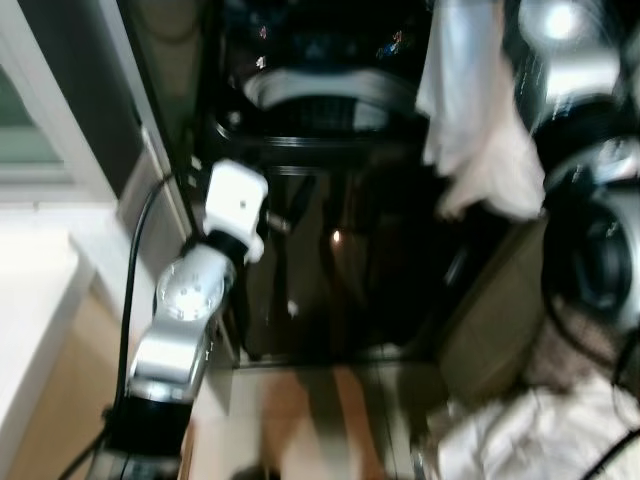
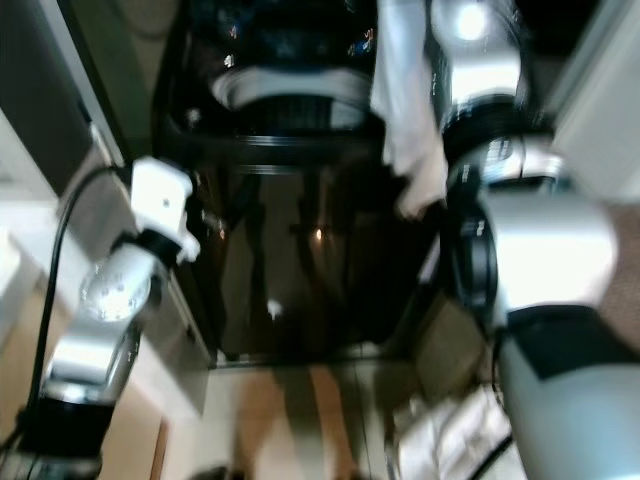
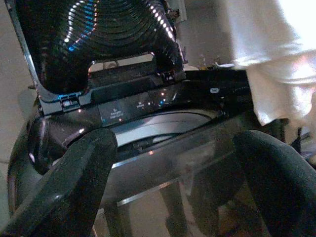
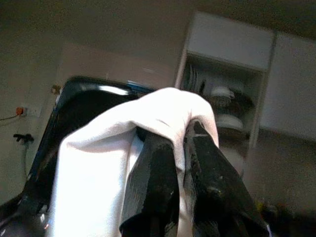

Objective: Clothes washing

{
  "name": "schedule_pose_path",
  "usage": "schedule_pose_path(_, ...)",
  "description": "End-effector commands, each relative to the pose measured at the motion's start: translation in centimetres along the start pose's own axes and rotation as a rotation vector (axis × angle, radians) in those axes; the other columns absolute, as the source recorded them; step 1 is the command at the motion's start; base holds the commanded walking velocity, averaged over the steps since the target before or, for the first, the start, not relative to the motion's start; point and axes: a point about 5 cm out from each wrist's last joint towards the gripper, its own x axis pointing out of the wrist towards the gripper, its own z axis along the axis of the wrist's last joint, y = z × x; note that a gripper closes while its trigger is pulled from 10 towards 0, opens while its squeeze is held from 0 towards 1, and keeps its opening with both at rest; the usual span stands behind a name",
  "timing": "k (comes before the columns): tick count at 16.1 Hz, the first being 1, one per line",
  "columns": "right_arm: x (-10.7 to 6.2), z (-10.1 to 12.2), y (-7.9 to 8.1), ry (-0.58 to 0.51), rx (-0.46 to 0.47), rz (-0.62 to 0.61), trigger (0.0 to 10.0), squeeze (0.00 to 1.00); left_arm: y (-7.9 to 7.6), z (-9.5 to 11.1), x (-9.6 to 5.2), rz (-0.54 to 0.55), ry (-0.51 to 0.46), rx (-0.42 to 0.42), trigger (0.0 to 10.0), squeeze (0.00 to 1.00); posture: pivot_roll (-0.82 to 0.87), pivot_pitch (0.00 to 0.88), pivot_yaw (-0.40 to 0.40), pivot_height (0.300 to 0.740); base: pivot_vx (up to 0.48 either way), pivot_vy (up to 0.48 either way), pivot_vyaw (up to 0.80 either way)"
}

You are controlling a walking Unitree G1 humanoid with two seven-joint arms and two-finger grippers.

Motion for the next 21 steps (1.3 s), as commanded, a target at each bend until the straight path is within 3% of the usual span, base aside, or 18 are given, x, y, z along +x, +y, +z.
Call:
schedule_pose_path(1, 0.4, 1.1, -1.8, -0.005, -0.029, -0.056, 0.0, 0.0, -0.9, 0.7, 0.2, -0.044, -0.025, -0.005, 10.0, 0.0, 0.02, 0.0, -0.054, 0.74, 0.48, 0.0, 0.0)
schedule_pose_path(4, 0.8, 1.6, -1.4, 0.028, -0.074, -0.078, 0.0, 0.01, -1.2, 1.5, -0.4, -0.059, -0.041, 0.007, 10.0, 0.0, 0.07, 0.0, -0.074, 0.74, 0.48, 0.0, 0.0)
schedule_pose_path(5, 0.5, 0.1, -0.5, 0.08, -0.153, -0.054, 0.0, 0.0, -1.1, 1.7, -0.7, -0.044, -0.038, 0.014, 10.0, 0.0, 0.1, 0.0, -0.081, 0.74, 0.48, 0.0, 0.0)
schedule_pose_path(6, -0.5, -2.7, 0.5, 0.189, -0.143, -0.025, 6.5, 0.0, -1.1, 2.4, -1.0, -0.04, -0.05, 0.017, 10.0, 0.0, 0.12, 0.0, -0.089, 0.74, 0.48, 0.0, 0.0)
schedule_pose_path(7, -1.6, -5.2, 1.2, 0.285, -0.12, 0.001, 10.0, 0.0, -1.1, 3.4, -1.0, -0.043, -0.077, 0.022, 10.0, 0.0, 0.13, 0.0, -0.091, 0.74, 0.0, 0.0, 0.0)
schedule_pose_path(9, -3.8, -9.2, 2.0, 0.468, 0.02, -0.004, 10.0, 0.0, -0.9, 5.4, -1.0, -0.048, -0.131, 0.035, 10.0, 0.0, 0.14, 0.0, -0.089, 0.74, 0.0, 0.0, 0.0)
schedule_pose_path(10, -5.0, -11.0, 2.3, 0.569, 0.137, -0.034, 10.0, 0.0, -0.8, 6.2, -1.1, -0.053, -0.154, 0.035, 10.0, 0.0, 0.14, 0.0, -0.089, 0.74, 0.0, 0.0, 0.0)
schedule_pose_path(12, -7.6, -14.1, 2.9, 0.74, 0.212, -0.085, 10.0, 0.0, -0.3, 7.0, -1.1, -0.047, -0.168, 0.028, 10.0, 0.0, 0.14, 0.0, -0.079, 0.74, 0.0, 0.0, 0.0)
schedule_pose_path(14, -7.9, -14.5, 2.7, 0.738, 0.181, -0.097, 10.0, 0.0, -0.3, 6.7, -1.3, -0.053, -0.147, 0.03, 10.0, 0.0, 0.14, 0.0, -0.073, 0.74, 0.0, 0.0, 0.0)
schedule_pose_path(17, -6.5, -12.8, 1.8, 0.631, 0.101, -0.103, 10.0, 0.0, -0.4, 6.3, -1.3, -0.058, -0.121, 0.025, 10.0, 0.0, 0.12, 0.0, -0.07, 0.74, 0.0, 0.0, 0.0)
schedule_pose_path(18, -5.7, -11.8, 1.5, 0.574, 0.102, -0.106, 10.0, 0.0, -0.4, 5.9, -1.3, -0.057, -0.102, 0.025, 10.0, 0.0, 0.12, 0.0, -0.067, 0.74, 0.0, 0.0, 0.0)
schedule_pose_path(21, -6.5, -12.8, 1.7, 0.643, 0.169, -0.107, 10.0, 0.0, -0.7, 5.7, -1.2, -0.073, -0.095, 0.02, 10.0, 0.0, 0.1, 0.0, -0.061, 0.74, 0.0, 0.0, 0.0)
